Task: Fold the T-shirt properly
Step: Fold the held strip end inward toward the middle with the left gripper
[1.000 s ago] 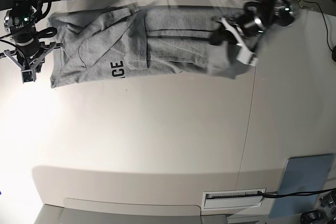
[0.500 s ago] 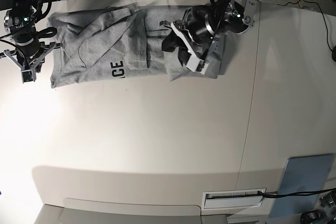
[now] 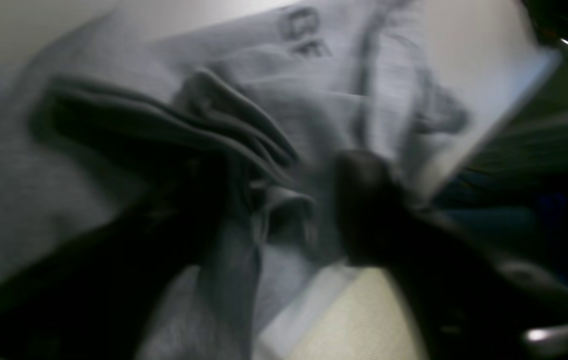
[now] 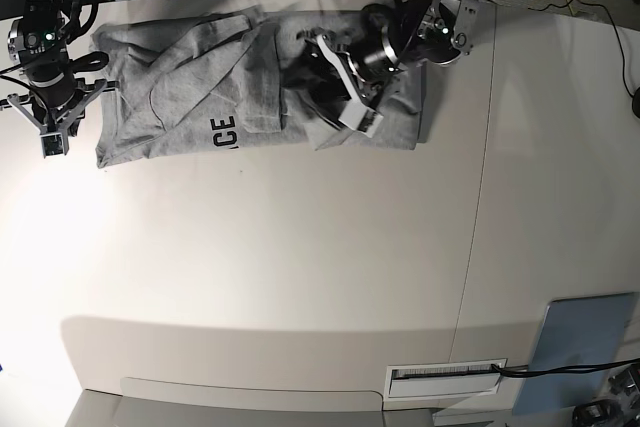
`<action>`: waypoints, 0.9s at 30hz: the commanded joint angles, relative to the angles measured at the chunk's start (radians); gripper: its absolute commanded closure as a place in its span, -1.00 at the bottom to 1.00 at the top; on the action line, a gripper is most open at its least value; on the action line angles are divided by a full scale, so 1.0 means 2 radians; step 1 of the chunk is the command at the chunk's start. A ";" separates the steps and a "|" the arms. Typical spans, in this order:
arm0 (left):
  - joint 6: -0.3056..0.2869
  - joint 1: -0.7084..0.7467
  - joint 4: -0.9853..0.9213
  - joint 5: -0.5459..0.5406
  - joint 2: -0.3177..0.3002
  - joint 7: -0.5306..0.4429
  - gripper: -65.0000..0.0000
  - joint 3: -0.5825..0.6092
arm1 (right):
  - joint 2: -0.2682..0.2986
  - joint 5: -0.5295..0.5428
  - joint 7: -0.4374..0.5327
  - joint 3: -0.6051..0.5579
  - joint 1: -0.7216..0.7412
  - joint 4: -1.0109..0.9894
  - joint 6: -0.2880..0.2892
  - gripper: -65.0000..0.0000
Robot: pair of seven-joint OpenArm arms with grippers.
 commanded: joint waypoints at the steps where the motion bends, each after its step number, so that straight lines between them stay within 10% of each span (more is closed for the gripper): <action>1: -0.015 -0.003 0.009 -0.017 0.003 -0.016 -0.33 0.004 | 0.009 -0.003 0.009 0.004 0.002 0.009 -0.002 0.87; 6: -0.033 -0.018 0.012 -0.033 0.001 0.019 -0.36 0.006 | 0.009 -0.003 0.006 0.004 0.002 0.009 -0.002 0.87; 14: -0.163 0.031 0.104 -0.007 -0.017 0.102 -0.17 0.006 | 0.009 -0.003 0.010 0.004 0.002 0.009 -0.002 0.87; 27: -0.122 0.068 0.094 0.273 -0.050 -0.019 -0.05 0.114 | 0.009 -0.003 0.008 0.004 0.002 0.009 -0.002 0.87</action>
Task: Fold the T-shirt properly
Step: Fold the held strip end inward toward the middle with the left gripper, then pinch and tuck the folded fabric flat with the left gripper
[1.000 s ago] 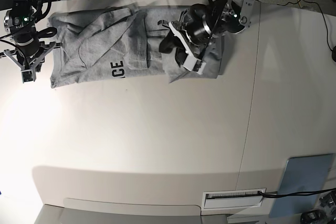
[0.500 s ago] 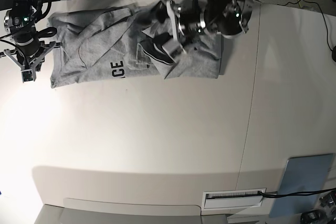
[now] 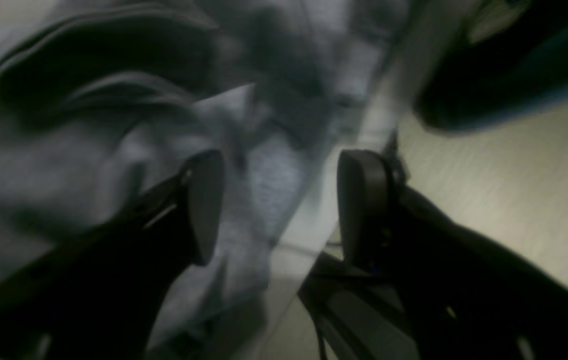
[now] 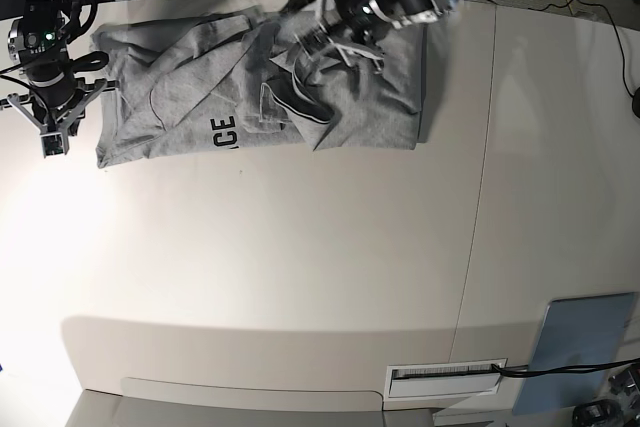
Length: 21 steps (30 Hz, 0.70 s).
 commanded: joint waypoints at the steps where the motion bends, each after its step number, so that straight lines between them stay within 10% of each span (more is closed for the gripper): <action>1: 0.008 0.001 0.008 0.015 -0.005 -0.011 -0.05 0.014 | 0.008 -0.003 0.008 0.004 0.002 0.009 -0.002 0.87; 6: 0.080 0.001 0.006 0.113 -0.028 -0.033 -0.02 0.066 | 0.008 -0.003 0.009 0.004 0.003 0.009 -0.002 0.87; 17: 0.078 -0.016 -0.023 0.116 -0.034 -0.029 0.17 0.067 | 0.009 -0.003 0.008 0.004 0.003 0.009 -0.002 0.87; 21: 0.078 -0.018 -0.023 0.116 -0.034 -0.027 0.55 0.067 | 0.009 -0.003 0.008 0.004 0.003 0.009 -0.002 0.87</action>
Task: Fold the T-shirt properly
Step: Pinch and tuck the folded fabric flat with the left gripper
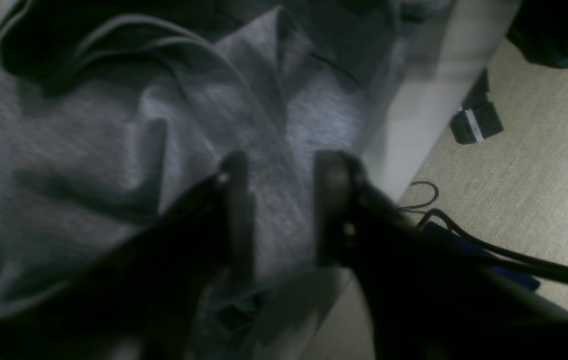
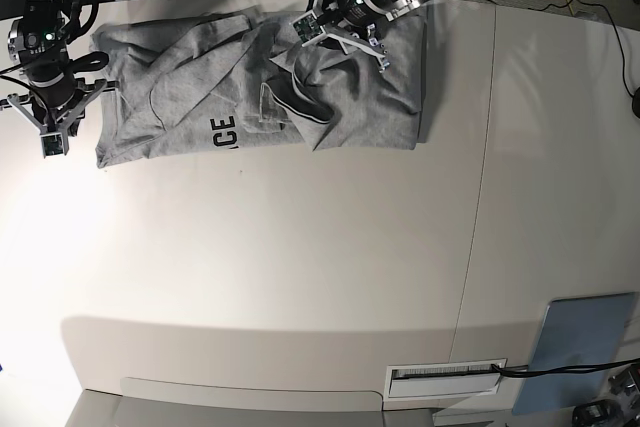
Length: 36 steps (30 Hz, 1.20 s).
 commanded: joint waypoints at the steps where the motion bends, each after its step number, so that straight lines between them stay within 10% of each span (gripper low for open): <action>1: -0.002 0.000 0.007 -0.002 0.002 -0.007 0.65 0.002 | 0.009 -0.003 0.008 0.004 0.003 0.009 -0.002 0.87; 9: -0.001 0.000 0.007 0.002 0.001 -0.007 0.80 0.002 | 0.009 -0.003 0.008 0.004 0.003 0.009 -0.002 0.87; 14: -0.002 0.000 0.006 -0.013 0.002 -0.017 0.27 0.002 | 0.009 -0.003 0.007 0.004 0.003 0.009 -0.002 0.87; 22: 0.000 -0.032 -0.036 -0.011 0.001 -0.011 0.23 0.002 | 0.009 -0.015 0.007 0.004 0.003 0.009 -0.002 0.87; 29: 0.000 -0.036 -0.029 -0.039 0.002 -0.011 0.96 0.002 | 0.009 -0.022 0.008 0.004 0.003 0.009 -0.002 0.87; 36: 0.036 -0.042 0.003 -0.081 0.002 -0.011 1.00 0.002 | 0.009 -0.022 0.007 0.004 0.003 0.009 -0.002 0.87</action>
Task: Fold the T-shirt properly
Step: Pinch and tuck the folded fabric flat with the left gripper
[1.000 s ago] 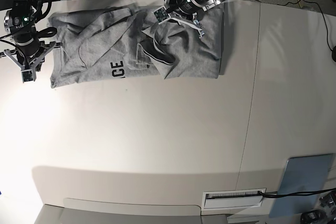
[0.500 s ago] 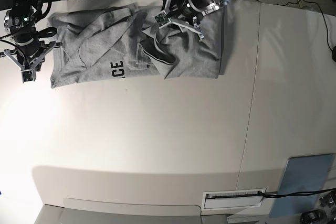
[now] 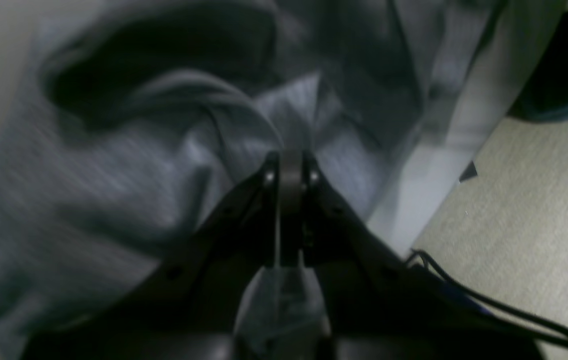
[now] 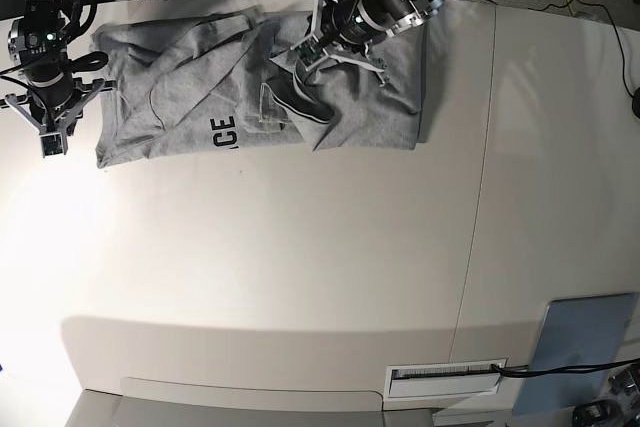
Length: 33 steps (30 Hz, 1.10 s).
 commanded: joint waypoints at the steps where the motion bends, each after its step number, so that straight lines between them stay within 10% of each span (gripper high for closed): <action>1: 0.000 -0.003 0.011 -0.007 0.002 -0.009 1.00 0.001 | 0.009 -0.003 0.007 0.004 0.003 0.009 -0.002 0.87; 6: -0.024 -0.006 0.011 -0.019 0.002 0.007 0.95 0.002 | 0.009 -0.003 0.007 0.004 0.003 0.009 -0.002 0.87; 12: -0.053 -0.006 -0.020 -0.022 0.002 0.021 0.08 0.002 | 0.009 -0.003 0.007 0.004 0.003 0.009 -0.002 0.87; 33: -0.052 -0.014 -0.033 -0.009 -0.012 0.010 0.35 0.001 | 0.008 -0.003 0.003 0.004 0.003 0.009 -0.002 0.87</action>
